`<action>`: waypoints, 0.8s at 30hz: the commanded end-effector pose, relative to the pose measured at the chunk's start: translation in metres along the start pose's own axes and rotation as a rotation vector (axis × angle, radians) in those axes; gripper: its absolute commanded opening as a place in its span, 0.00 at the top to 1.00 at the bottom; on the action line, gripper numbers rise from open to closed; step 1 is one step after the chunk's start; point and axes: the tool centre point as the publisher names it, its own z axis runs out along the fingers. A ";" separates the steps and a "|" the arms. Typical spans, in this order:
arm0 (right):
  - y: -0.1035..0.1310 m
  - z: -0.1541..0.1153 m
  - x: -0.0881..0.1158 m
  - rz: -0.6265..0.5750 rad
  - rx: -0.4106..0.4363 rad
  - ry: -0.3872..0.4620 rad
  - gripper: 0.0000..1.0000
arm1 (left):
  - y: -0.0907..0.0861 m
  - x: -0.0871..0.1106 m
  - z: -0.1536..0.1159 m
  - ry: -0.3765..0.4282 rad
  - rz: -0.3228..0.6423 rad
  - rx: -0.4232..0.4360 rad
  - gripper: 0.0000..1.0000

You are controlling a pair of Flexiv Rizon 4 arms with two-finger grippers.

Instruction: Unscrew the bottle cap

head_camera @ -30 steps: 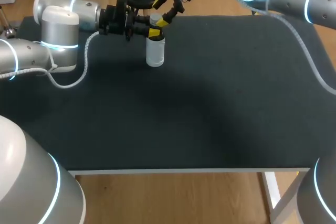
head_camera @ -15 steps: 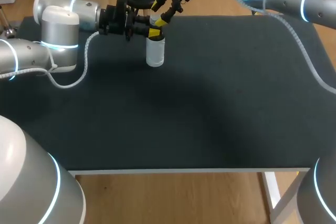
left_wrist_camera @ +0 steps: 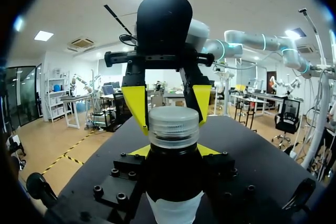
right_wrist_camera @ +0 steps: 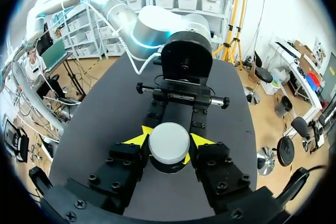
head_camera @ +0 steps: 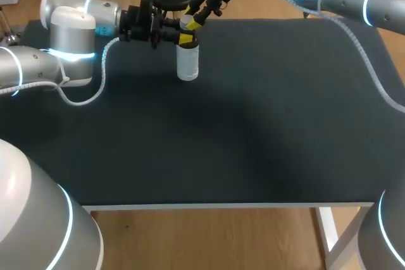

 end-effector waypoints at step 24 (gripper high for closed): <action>0.012 -0.002 -0.008 -0.375 -0.052 0.403 1.00 | 0.000 0.001 0.001 0.002 0.001 0.001 1.00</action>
